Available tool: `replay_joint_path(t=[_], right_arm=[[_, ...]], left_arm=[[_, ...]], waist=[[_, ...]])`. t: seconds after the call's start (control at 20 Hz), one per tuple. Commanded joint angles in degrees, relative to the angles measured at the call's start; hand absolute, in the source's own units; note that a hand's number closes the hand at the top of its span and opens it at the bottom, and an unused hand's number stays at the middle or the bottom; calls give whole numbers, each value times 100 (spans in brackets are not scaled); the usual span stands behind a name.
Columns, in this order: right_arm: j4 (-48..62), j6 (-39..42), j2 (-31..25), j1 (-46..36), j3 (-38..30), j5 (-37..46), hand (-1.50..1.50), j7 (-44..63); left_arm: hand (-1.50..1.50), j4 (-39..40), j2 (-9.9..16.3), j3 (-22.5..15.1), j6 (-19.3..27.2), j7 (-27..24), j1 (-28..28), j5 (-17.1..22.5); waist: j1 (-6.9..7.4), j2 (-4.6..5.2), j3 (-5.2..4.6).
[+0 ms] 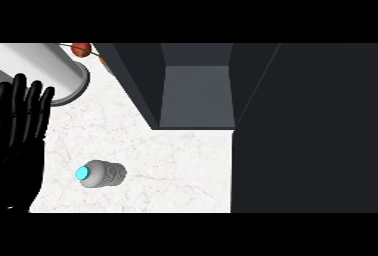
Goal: Pick up the bottled water, place it into the cabinet and close the cabinet
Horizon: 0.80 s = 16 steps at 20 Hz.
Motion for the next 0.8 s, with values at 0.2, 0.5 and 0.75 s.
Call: replay_joint_path(t=[0.2, 0.5, 0.75], right_arm=[[-437, 400, -130, 654, 79, -247, -150, -136], [-942, 899, -75, 1022, 995, -740, -150, 520], [-1882, 643, 19, 1179, 1566, -427, -150, 1141]], left_arm=[[-150, -458, -360, 239, 2276, -122, 819, -1373], [-150, -1006, -366, -492, 4569, 509, 1569, -969], [-150, -2272, -368, -1902, 5365, 1138, 2522, -2070]], waist=[[34, -143, -41], [44, -147, -49], [27, -132, -39]])
